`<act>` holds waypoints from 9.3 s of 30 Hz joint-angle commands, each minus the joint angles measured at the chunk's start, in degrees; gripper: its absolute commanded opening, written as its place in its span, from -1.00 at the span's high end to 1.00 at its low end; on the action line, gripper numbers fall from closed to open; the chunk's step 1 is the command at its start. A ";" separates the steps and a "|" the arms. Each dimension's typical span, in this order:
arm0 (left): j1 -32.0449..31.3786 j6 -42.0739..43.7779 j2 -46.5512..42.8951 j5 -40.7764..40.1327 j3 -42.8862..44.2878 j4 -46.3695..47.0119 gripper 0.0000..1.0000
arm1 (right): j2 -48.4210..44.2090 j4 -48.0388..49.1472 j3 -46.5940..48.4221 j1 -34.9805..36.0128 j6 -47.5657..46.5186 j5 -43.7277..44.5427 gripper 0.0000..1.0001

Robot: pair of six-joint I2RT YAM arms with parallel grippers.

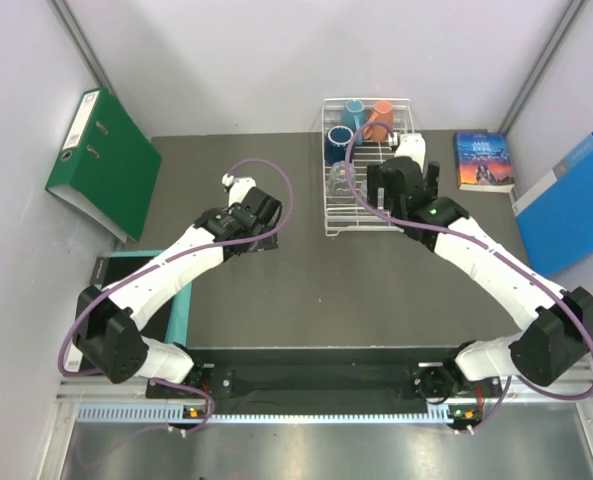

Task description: Unload the cups from the dish rack

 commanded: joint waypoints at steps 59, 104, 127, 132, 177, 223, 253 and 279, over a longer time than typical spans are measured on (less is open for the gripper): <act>-0.05 2.73 1.49 3.87 -3.67 2.92 -0.98 | 34.20 -1.90 20.53 -7.64 7.76 -14.61 -0.17; 15.94 -31.19 -10.72 61.61 -13.95 70.59 -0.98 | -3.87 72.72 -20.17 -13.00 56.19 -70.95 1.00; 5.66 -30.49 -12.22 58.97 -17.20 74.64 0.01 | 5.27 79.48 -17.18 -6.49 58.47 -69.36 1.00; 5.31 -30.40 -12.22 59.15 -18.87 75.17 0.03 | 6.16 80.71 -16.30 -5.70 59.26 -69.89 1.00; 16.10 1.58 -5.11 35.52 15.63 17.45 1.00 | -3.33 7.86 8.13 -13.70 24.02 -40.12 -0.99; 34.14 7.30 55.02 20.74 62.16 -14.92 0.19 | 6.77 -21.94 13.58 -3.24 14.00 -8.28 -0.99; 11.77 3.52 11.88 6.34 21.14 9.96 -0.98 | 22.30 -12.01 27.64 -2.54 8.81 -15.13 -0.99; 2.67 -0.17 -8.62 9.40 -1.47 7.76 -0.98 | 48.60 -8.93 48.22 -3.24 7.31 -17.60 -0.99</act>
